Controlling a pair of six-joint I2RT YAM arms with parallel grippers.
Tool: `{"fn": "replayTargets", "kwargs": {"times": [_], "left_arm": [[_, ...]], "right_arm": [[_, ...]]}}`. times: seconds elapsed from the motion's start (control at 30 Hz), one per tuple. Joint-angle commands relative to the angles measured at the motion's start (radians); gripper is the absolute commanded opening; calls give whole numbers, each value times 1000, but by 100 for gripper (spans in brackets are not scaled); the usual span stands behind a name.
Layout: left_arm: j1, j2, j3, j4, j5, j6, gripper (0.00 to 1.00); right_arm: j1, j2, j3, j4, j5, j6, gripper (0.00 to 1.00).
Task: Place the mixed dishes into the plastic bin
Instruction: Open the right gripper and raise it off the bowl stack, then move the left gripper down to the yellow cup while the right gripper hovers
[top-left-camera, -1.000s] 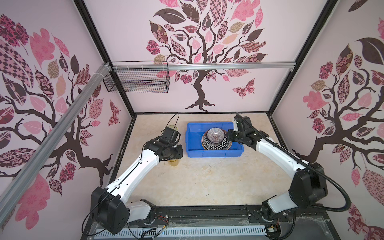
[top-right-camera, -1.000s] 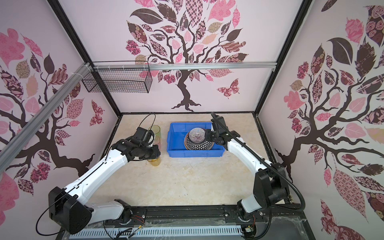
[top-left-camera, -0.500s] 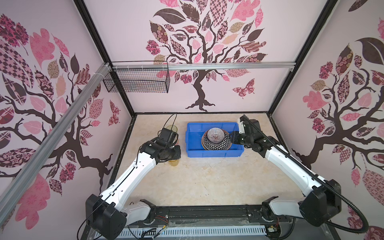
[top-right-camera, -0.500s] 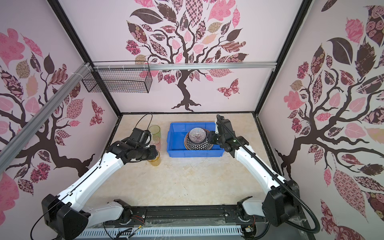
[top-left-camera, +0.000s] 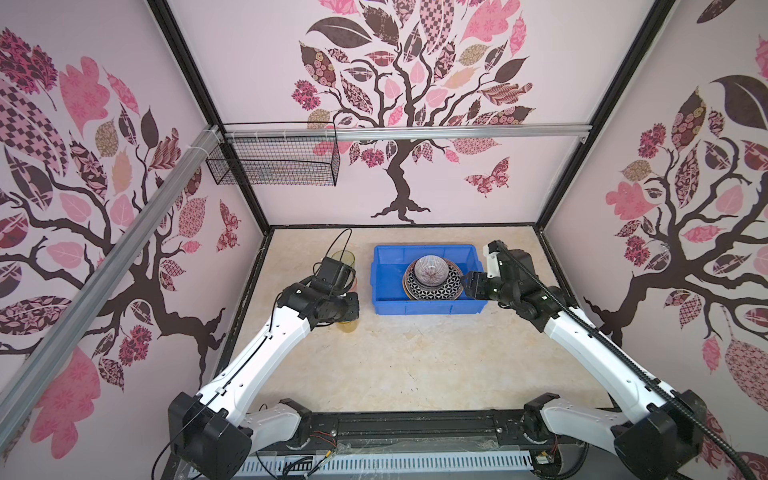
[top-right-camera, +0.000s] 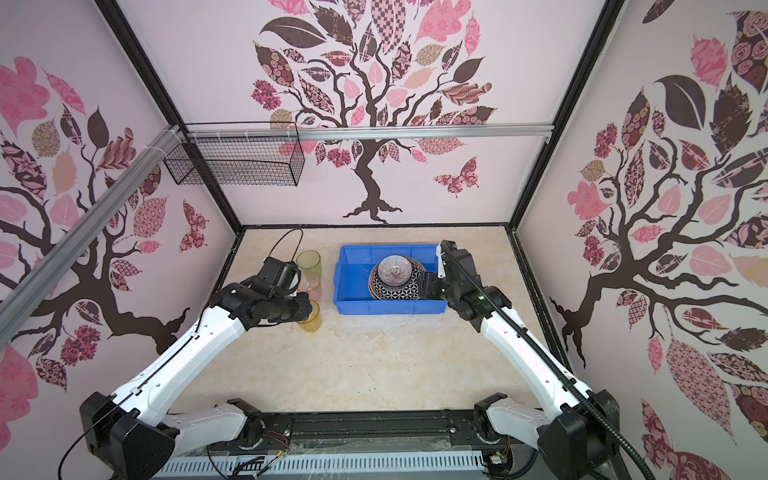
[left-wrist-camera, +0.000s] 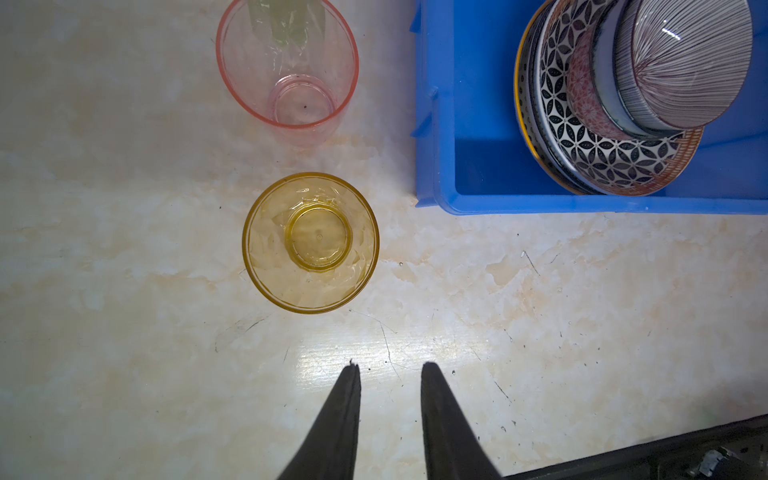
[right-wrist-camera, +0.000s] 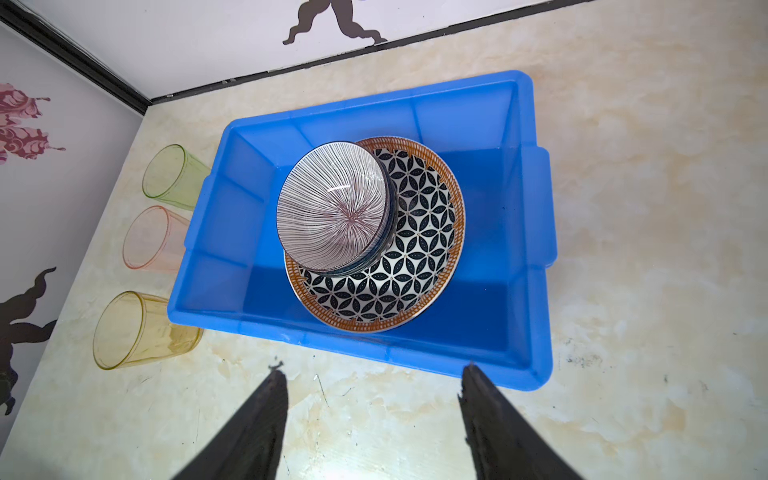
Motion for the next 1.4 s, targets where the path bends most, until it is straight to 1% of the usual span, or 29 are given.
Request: {"fn": "replayTargets", "kwargs": {"times": [0.0, 0.23, 0.57, 0.77, 0.9, 1.03, 1.23, 1.37], "left_arm": [[5, -20, 4, -17, -26, -2, 29], [5, -32, 14, -38, -56, 4, 30], [5, -55, 11, -60, -95, 2, 31], [5, -55, 6, -98, -156, -1, 33], [12, -51, -10, -90, -179, -6, 34], [41, -39, -26, -76, -167, -9, 34], [149, -33, -71, -25, -74, -10, 34], [177, 0, -78, -6, -65, -3, 34]], "right_arm": [[-5, -42, 0, -11, 1, -12, 72], [-6, -73, -23, -11, 0, -18, 79], [-5, -125, -51, -13, 31, -21, 88], [-6, -141, -69, -11, 44, -20, 91], [-5, -144, -73, -8, 42, -20, 92], [-5, -145, -73, -8, 42, -27, 93], [-5, -142, -78, 1, 45, -32, 96], [-6, -130, -79, 13, 42, -26, 98]]}}
